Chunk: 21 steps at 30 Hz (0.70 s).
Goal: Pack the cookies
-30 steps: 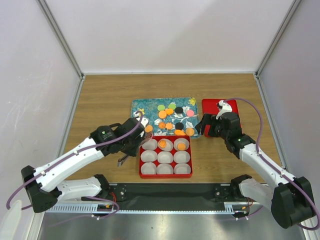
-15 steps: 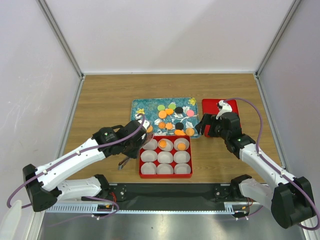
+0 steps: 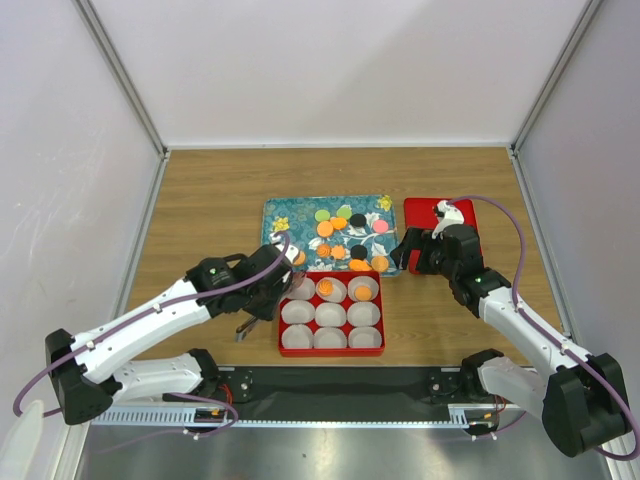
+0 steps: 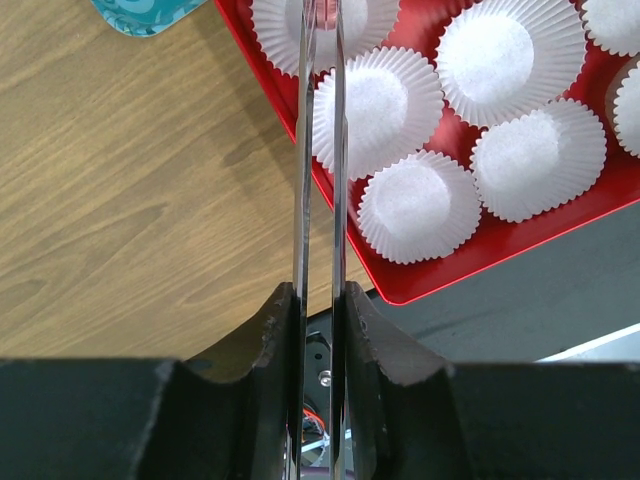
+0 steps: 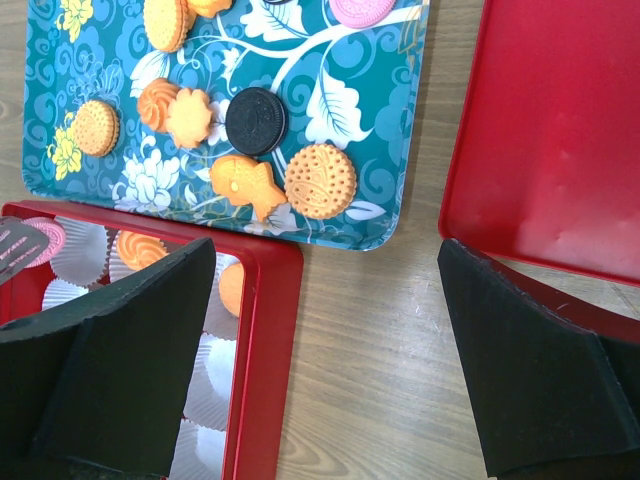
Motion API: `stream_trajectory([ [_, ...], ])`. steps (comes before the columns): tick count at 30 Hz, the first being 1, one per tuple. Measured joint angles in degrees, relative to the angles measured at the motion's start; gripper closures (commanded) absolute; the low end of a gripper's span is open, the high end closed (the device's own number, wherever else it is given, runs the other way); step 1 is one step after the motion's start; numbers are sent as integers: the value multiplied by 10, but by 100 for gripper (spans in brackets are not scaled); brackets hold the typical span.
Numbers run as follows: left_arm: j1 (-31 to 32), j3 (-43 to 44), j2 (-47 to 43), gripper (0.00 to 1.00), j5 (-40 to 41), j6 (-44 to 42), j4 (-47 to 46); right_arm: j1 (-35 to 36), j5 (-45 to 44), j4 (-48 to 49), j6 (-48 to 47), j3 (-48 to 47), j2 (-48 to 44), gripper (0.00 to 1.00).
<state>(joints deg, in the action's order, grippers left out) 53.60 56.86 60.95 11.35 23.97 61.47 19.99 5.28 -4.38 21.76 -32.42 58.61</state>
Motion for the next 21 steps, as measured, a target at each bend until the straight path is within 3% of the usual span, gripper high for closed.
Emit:
stream_trajectory([
  [9,3,-15,-2,68,-1,2,-7,0,0,0,0,0,0,0],
  [16,3,-19,0,57,-1,6,-13,0,0,0,0,0,0,0],
  [21,3,-19,0,54,0,6,-14,1,0,0,0,0,0,0],
])
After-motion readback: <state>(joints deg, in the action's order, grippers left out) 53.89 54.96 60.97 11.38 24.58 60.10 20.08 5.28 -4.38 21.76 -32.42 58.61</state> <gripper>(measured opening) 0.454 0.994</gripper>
